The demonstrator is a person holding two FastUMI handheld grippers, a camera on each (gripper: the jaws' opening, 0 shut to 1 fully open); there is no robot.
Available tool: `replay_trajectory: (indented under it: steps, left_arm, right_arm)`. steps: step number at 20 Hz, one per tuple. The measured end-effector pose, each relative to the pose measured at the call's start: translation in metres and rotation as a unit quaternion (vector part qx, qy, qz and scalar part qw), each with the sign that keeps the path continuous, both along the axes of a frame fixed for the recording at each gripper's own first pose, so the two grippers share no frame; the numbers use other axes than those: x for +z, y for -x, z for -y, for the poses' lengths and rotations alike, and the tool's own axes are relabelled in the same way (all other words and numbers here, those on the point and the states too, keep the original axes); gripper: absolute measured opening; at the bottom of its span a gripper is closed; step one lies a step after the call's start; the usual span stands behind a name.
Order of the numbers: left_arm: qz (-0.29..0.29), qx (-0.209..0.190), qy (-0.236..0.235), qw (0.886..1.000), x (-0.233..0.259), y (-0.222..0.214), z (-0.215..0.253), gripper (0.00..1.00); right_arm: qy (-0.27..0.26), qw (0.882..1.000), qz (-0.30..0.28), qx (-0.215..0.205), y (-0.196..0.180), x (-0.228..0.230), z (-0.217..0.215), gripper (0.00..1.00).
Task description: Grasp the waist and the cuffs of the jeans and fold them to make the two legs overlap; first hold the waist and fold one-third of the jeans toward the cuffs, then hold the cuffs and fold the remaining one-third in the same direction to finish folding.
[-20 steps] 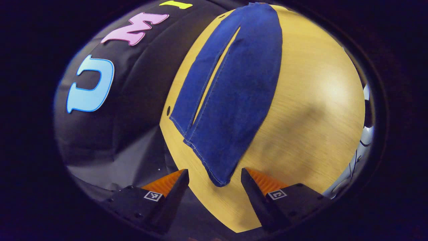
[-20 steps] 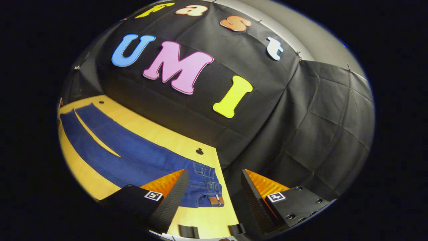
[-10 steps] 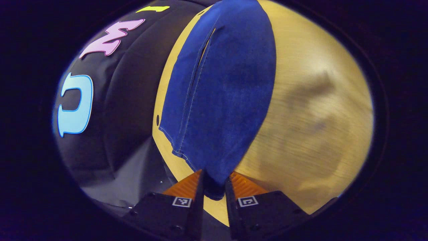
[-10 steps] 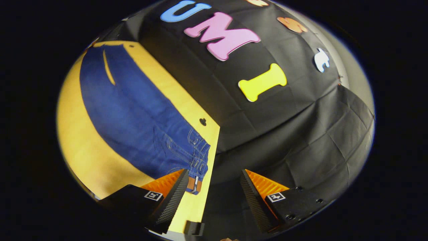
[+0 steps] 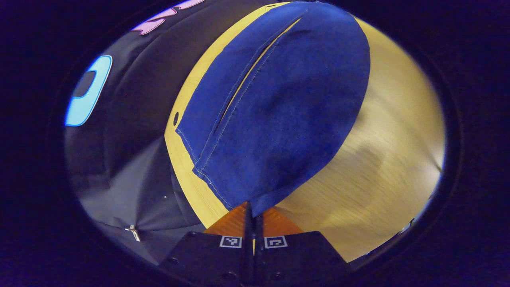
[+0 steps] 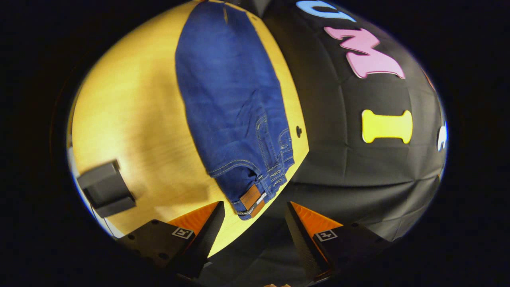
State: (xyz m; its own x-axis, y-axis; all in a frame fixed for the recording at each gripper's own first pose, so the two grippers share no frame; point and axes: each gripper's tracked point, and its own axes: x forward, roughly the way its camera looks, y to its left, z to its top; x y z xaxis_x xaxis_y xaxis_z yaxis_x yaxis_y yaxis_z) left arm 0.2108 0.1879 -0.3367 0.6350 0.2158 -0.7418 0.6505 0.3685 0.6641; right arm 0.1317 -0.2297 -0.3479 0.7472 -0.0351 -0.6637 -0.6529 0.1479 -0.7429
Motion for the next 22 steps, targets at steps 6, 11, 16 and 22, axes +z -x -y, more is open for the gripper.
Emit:
replay_trajectory:
  steps: [6, 11, 16, 22]
  left_arm:
    - [0.019, 0.039, -0.013, 0.999, -0.003, -0.004, -0.001, 0.06]
    - [0.031, 0.053, -0.017, 0.998, -0.002, -0.004, 0.002, 0.06]
    - [0.038, 0.059, -0.019, 0.997, -0.004, -0.004, 0.003, 0.06]
    - [-0.024, 0.066, 0.027, 0.997, -0.003, 0.003, 0.009, 0.06]
  right_arm:
    - [0.048, 0.999, -0.001, 0.010, -0.021, -0.030, 0.021, 0.91]
    - [0.059, 0.997, -0.022, 0.033, -0.027, -0.051, 0.017, 0.76]
    - [0.032, 0.998, -0.058, 0.000, -0.035, -0.060, 0.018, 0.16]
    - [0.018, 0.995, -0.094, 0.011, -0.041, -0.037, 0.009, 0.06]
